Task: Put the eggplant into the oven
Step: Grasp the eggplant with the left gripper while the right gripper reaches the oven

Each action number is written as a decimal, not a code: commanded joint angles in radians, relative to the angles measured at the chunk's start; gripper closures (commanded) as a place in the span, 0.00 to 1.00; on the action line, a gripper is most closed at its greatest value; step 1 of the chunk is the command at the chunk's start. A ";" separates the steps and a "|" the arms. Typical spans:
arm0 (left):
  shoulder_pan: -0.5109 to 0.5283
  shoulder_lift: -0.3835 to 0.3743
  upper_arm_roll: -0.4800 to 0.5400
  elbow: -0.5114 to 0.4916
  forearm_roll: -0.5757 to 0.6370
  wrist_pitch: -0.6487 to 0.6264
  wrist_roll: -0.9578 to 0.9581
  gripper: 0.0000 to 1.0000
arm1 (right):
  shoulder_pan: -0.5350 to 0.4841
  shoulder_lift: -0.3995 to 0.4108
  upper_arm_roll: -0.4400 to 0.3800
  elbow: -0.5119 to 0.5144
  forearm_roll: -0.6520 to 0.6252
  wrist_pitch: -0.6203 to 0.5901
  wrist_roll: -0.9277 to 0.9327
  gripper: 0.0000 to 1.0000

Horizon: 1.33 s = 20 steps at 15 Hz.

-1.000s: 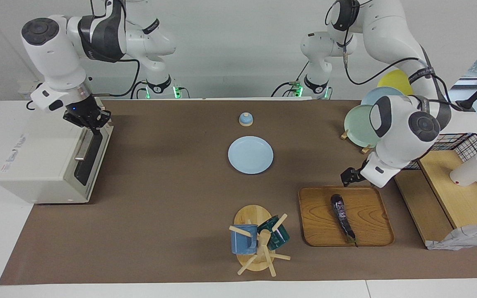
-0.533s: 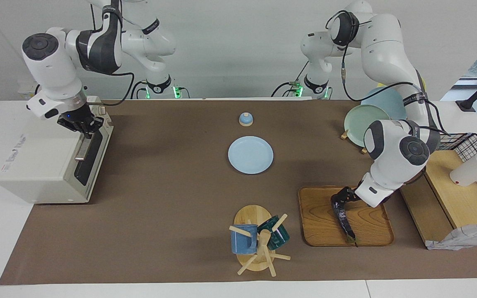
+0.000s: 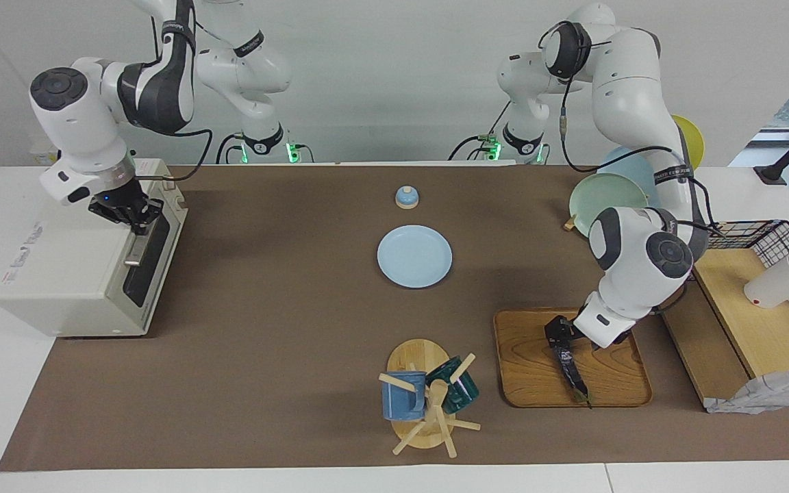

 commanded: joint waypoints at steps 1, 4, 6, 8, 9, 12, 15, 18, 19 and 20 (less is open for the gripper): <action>-0.008 -0.007 0.008 -0.031 -0.016 0.042 0.010 0.00 | 0.001 -0.012 0.011 -0.043 0.003 0.038 0.005 1.00; -0.011 -0.022 0.010 -0.095 -0.012 0.088 0.010 0.00 | 0.064 -0.002 0.015 -0.057 0.039 0.060 0.041 1.00; -0.017 -0.028 0.010 -0.115 -0.013 0.102 0.010 0.00 | 0.075 0.009 0.017 -0.061 0.039 0.075 0.061 1.00; -0.021 -0.030 0.010 -0.112 -0.013 0.093 0.010 0.04 | 0.113 0.028 0.017 -0.068 0.042 0.116 0.064 1.00; -0.021 -0.030 0.010 -0.111 -0.012 0.090 0.010 0.16 | 0.118 0.040 0.017 -0.072 0.042 0.133 0.065 1.00; -0.021 -0.031 0.008 -0.106 -0.012 0.071 0.010 0.96 | 0.118 0.072 0.017 -0.094 0.055 0.201 0.065 1.00; -0.023 -0.031 0.008 -0.095 -0.013 0.063 0.012 1.00 | 0.116 0.122 0.017 -0.106 0.064 0.262 0.065 1.00; -0.026 -0.063 0.004 -0.042 -0.037 -0.036 0.003 1.00 | 0.122 0.129 0.018 -0.156 0.081 0.357 0.084 1.00; -0.043 -0.103 0.005 -0.043 -0.059 -0.067 -0.011 1.00 | 0.138 0.127 0.017 -0.160 0.082 0.356 0.094 1.00; -0.058 -0.151 0.005 -0.054 -0.065 -0.096 -0.055 1.00 | 0.141 0.126 0.017 -0.166 0.082 0.359 0.097 1.00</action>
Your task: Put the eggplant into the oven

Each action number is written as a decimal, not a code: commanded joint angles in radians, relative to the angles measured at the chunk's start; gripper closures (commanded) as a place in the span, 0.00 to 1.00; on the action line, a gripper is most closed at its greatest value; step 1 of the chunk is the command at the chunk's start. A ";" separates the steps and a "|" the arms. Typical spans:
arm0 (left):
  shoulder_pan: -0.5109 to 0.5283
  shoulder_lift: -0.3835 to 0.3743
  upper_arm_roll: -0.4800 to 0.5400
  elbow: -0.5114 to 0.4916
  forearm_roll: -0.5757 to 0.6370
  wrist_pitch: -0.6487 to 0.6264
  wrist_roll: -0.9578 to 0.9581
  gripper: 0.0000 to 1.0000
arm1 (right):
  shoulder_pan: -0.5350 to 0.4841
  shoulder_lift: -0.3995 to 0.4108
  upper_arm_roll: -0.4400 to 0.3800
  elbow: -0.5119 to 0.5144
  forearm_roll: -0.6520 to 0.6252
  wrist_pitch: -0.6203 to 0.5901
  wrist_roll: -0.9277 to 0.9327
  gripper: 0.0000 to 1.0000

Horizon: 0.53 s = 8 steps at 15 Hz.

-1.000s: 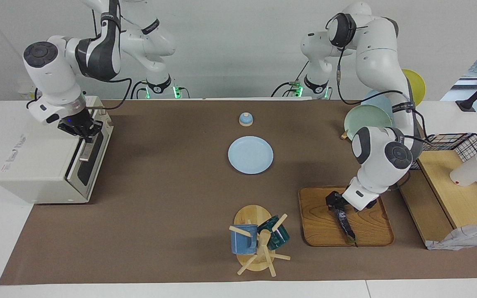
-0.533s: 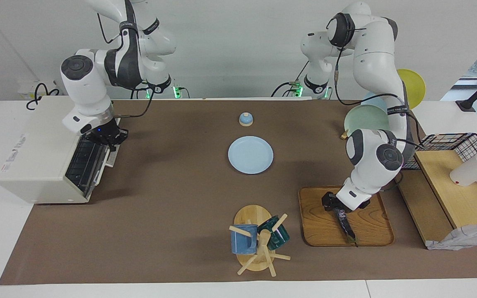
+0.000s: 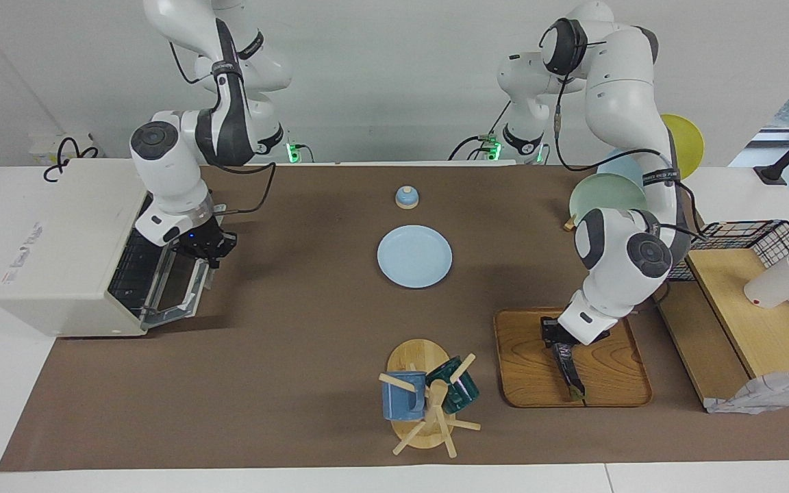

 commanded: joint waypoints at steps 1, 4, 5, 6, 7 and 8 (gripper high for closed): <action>-0.057 -0.143 0.010 -0.024 -0.026 -0.129 -0.116 1.00 | -0.018 0.014 -0.019 -0.023 -0.029 0.065 0.005 1.00; -0.130 -0.248 0.008 -0.067 -0.026 -0.232 -0.210 1.00 | -0.030 0.035 -0.019 -0.063 -0.029 0.142 0.005 1.00; -0.156 -0.287 0.007 -0.110 -0.027 -0.232 -0.256 1.00 | -0.031 0.038 -0.019 -0.079 -0.029 0.156 0.005 1.00; -0.190 -0.317 0.007 -0.148 -0.035 -0.229 -0.317 1.00 | -0.030 0.038 -0.019 -0.089 -0.026 0.157 0.013 1.00; -0.233 -0.337 0.007 -0.179 -0.038 -0.225 -0.362 1.00 | -0.024 0.040 -0.019 -0.091 -0.019 0.157 0.034 1.00; -0.276 -0.349 0.007 -0.205 -0.038 -0.214 -0.397 1.00 | -0.021 0.043 -0.019 -0.093 -0.016 0.159 0.046 1.00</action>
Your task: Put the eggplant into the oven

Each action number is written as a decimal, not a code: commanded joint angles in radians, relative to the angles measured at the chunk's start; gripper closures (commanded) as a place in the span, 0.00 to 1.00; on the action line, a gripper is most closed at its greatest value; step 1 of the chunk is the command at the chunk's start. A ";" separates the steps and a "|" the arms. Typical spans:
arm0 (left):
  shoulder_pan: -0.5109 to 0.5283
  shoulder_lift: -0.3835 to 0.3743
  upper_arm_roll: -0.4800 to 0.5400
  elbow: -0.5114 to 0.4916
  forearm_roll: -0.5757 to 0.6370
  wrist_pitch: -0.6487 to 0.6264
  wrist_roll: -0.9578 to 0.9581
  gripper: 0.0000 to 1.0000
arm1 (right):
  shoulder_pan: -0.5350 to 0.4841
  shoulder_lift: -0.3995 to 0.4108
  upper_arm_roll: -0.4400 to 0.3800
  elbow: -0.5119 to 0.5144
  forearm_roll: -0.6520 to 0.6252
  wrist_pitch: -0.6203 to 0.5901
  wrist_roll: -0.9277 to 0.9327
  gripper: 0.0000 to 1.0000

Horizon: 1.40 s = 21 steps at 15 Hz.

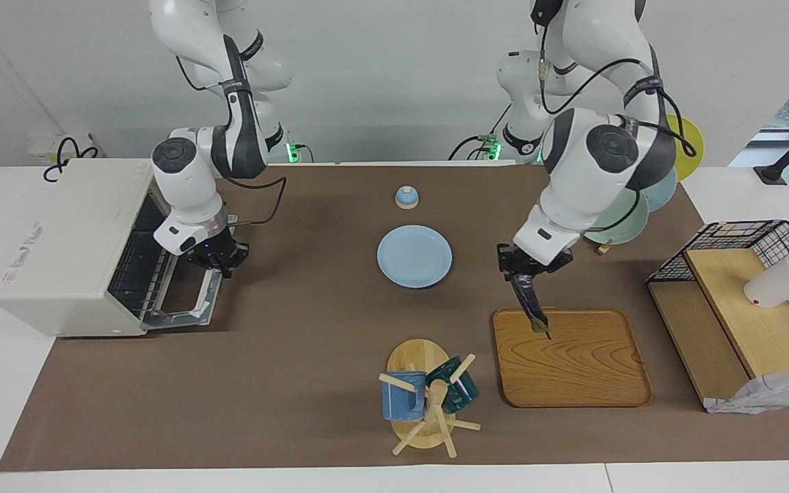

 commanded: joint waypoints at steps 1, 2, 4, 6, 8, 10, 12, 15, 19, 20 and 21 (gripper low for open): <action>-0.103 -0.072 0.015 -0.139 -0.013 0.056 -0.108 1.00 | -0.026 0.008 -0.025 -0.022 -0.023 0.016 0.014 1.00; -0.129 -0.082 0.015 -0.170 -0.015 0.102 -0.132 1.00 | -0.026 0.011 -0.025 -0.022 -0.022 0.016 0.016 1.00; -0.193 -0.111 0.015 -0.277 -0.020 0.246 -0.179 1.00 | -0.026 0.025 -0.024 -0.022 -0.022 0.017 0.016 1.00; -0.233 -0.137 0.015 -0.387 -0.020 0.357 -0.182 1.00 | -0.023 0.031 -0.024 -0.022 -0.007 0.029 0.025 1.00; -0.268 -0.117 0.017 -0.432 -0.020 0.432 -0.177 1.00 | -0.005 0.045 -0.024 -0.022 0.016 0.032 0.037 1.00; -0.275 -0.085 0.017 -0.445 -0.020 0.463 -0.171 1.00 | 0.043 0.049 -0.024 -0.019 0.033 0.040 0.086 1.00; -0.304 -0.077 0.017 -0.463 -0.020 0.488 -0.176 1.00 | 0.077 0.048 -0.024 -0.013 0.033 0.029 0.134 1.00; -0.322 -0.077 0.017 -0.523 -0.020 0.546 -0.182 1.00 | 0.089 0.048 -0.024 0.041 0.033 -0.048 0.143 1.00; -0.341 -0.075 0.019 -0.541 -0.020 0.552 -0.203 1.00 | 0.164 0.042 -0.024 0.096 0.039 -0.135 0.279 0.48; -0.341 -0.075 0.017 -0.541 -0.020 0.558 -0.203 1.00 | 0.177 0.036 -0.022 0.102 0.038 -0.153 0.290 0.43; -0.341 -0.075 0.017 -0.541 -0.020 0.567 -0.202 1.00 | 0.184 0.031 -0.022 0.105 0.039 -0.167 0.290 0.43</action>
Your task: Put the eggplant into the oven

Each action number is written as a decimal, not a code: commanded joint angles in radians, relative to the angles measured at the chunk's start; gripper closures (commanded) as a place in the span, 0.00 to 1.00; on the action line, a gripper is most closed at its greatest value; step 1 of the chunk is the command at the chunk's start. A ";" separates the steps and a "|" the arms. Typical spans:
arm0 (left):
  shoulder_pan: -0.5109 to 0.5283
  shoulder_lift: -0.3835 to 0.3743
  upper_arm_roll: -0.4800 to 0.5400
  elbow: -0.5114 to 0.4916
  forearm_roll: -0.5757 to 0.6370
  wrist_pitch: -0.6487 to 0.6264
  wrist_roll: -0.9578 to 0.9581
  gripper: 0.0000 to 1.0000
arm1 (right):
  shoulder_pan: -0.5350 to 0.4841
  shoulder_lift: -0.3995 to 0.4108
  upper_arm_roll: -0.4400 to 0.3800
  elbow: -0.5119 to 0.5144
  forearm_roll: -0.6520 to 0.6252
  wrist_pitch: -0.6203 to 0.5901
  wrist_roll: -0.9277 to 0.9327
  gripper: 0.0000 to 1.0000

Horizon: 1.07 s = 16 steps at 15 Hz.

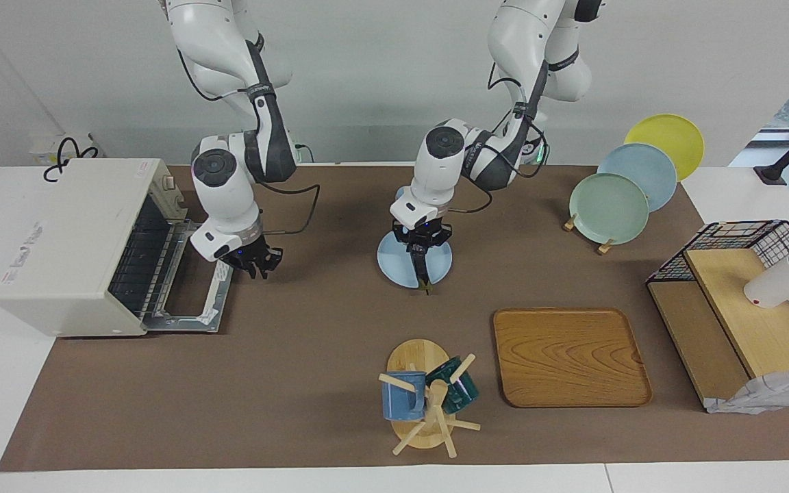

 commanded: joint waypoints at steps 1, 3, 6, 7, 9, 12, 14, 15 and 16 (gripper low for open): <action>-0.016 -0.012 0.016 -0.025 -0.014 0.046 -0.004 1.00 | 0.025 -0.026 -0.005 0.008 0.022 -0.051 0.026 0.43; -0.016 -0.010 0.018 -0.019 -0.014 0.044 -0.007 0.01 | 0.029 -0.027 -0.004 0.008 0.043 -0.075 0.027 0.39; 0.005 -0.027 0.019 0.006 -0.014 0.018 0.005 0.00 | 0.030 -0.019 -0.004 0.037 0.048 -0.079 -0.078 0.33; 0.020 -0.042 0.019 0.025 -0.014 -0.027 0.007 0.00 | 0.029 -0.019 -0.004 0.040 0.048 -0.083 -0.094 0.07; 0.060 -0.058 0.021 0.090 -0.014 -0.139 0.030 0.00 | 0.029 -0.013 -0.004 0.064 0.048 -0.108 -0.096 0.00; 0.184 -0.072 0.022 0.249 -0.014 -0.341 0.120 0.00 | 0.107 -0.016 0.010 0.129 0.049 -0.210 -0.045 0.00; 0.260 -0.071 0.026 0.340 -0.014 -0.448 0.181 0.00 | 0.159 -0.007 0.010 0.179 0.048 -0.240 0.033 0.00; 0.301 -0.081 0.027 0.366 -0.008 -0.481 0.216 0.00 | 0.192 -0.001 0.010 0.201 0.048 -0.244 0.058 0.00; 0.333 -0.093 0.027 0.381 -0.003 -0.500 0.240 0.00 | 0.231 0.003 0.010 0.224 0.048 -0.246 0.090 0.00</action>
